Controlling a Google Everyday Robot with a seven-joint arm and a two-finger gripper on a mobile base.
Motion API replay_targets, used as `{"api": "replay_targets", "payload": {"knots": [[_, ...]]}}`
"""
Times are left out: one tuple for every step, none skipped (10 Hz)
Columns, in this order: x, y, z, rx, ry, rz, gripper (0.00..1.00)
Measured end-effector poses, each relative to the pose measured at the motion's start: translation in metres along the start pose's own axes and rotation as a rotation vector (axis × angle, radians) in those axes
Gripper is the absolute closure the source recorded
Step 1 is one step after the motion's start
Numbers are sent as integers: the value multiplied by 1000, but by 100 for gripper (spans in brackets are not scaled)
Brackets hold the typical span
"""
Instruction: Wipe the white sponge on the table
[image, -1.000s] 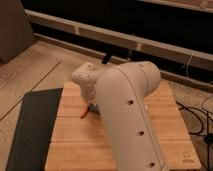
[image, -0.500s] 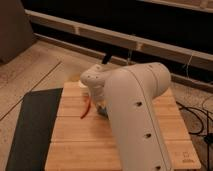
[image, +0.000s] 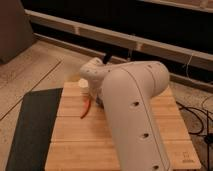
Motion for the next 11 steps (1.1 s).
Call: {"api": "replay_targets", "payload": {"knots": [[6, 1, 3, -5, 13, -4, 55], [12, -1, 7, -7, 27, -3, 44], [15, -6, 10, -5, 37, 3, 36], [16, -8, 11, -4, 41, 8, 35], [13, -16, 12, 2, 41, 21, 34], [9, -20, 12, 7, 37, 31, 34], [6, -22, 11, 10, 34, 36, 34], [4, -23, 11, 14, 33, 39, 34], [5, -22, 11, 13, 35, 40, 34], [5, -22, 11, 13, 34, 40, 34], [5, -22, 11, 13, 34, 40, 34]]}}
